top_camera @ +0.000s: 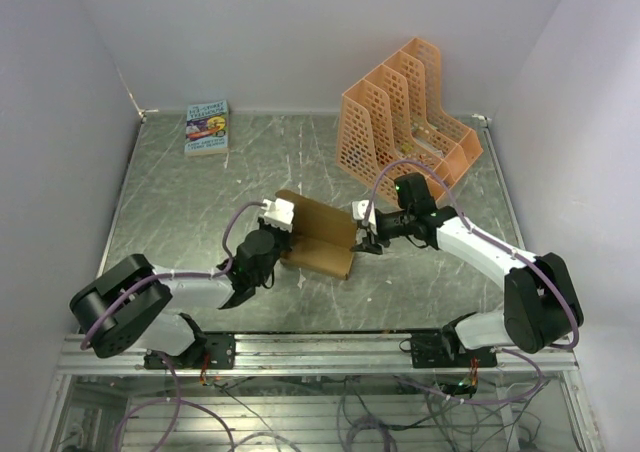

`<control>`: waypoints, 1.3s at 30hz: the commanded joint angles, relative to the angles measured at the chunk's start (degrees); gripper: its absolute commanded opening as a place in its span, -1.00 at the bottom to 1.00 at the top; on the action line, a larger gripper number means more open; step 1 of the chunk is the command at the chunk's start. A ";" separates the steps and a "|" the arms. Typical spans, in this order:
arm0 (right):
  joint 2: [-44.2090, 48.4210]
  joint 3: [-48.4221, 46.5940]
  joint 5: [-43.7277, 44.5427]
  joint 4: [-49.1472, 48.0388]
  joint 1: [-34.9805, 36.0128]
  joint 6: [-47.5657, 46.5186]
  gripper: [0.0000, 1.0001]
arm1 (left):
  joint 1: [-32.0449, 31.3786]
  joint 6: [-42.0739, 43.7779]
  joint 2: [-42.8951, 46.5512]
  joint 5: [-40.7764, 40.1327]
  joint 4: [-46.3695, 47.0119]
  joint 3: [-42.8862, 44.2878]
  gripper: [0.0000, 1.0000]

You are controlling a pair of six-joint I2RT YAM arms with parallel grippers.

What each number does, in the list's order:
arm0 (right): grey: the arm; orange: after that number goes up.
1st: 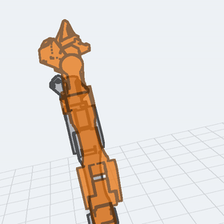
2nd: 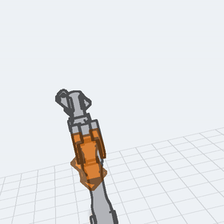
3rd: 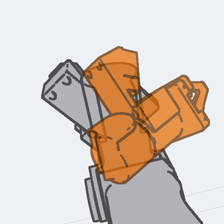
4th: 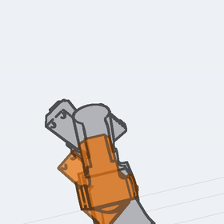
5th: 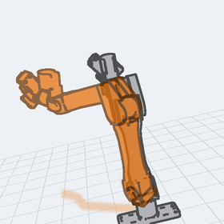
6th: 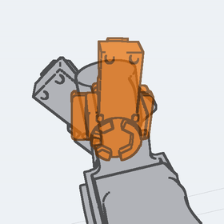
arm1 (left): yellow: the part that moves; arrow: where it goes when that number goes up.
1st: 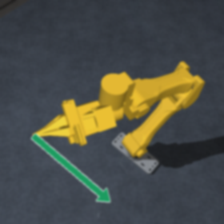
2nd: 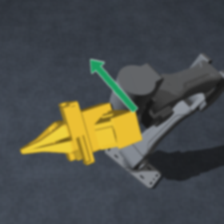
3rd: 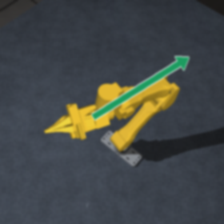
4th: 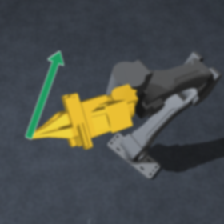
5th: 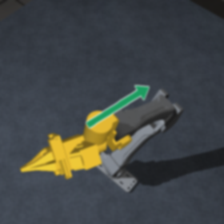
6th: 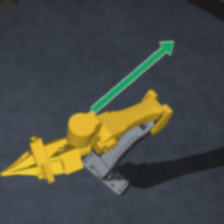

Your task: Fold the paper box

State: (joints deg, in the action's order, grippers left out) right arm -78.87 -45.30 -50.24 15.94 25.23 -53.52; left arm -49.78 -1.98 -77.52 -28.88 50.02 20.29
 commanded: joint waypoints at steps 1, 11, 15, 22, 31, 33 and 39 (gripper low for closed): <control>0.46 0.61 -0.16 0.27 1.27 -3.08 -0.01 | -1.88 -0.50 -0.98 -3.78 7.67 -1.27 -0.81; 1.21 1.88 2.63 -1.15 2.71 -2.19 -0.03 | -5.15 -0.66 -2.01 -7.63 11.50 -3.28 -0.79; 1.85 2.89 4.12 -2.21 2.72 -1.31 -0.04 | -6.36 -0.28 -1.56 -9.49 12.26 -4.39 -0.77; 2.47 3.20 6.34 -4.21 5.06 0.87 -0.04 | -8.25 -0.42 1.55 -12.56 10.75 -5.49 -0.70; 2.54 3.82 11.93 -7.11 8.08 3.20 -0.04 | -11.80 -3.28 1.18 -19.27 1.04 -0.88 -0.70; 2.58 3.86 12.74 -7.30 8.47 3.47 -0.04 | -12.61 -3.48 0.37 -21.71 1.69 -1.28 -0.70; 2.96 4.36 13.91 -7.22 9.41 3.05 -0.04 | -14.29 -4.79 0.48 -26.70 0.35 -1.52 -0.70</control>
State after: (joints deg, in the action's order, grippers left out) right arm -76.93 -42.02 -37.12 9.76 33.41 -50.26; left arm -62.50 -4.01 -76.90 -52.34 49.28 17.45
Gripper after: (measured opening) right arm 0.484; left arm 0.151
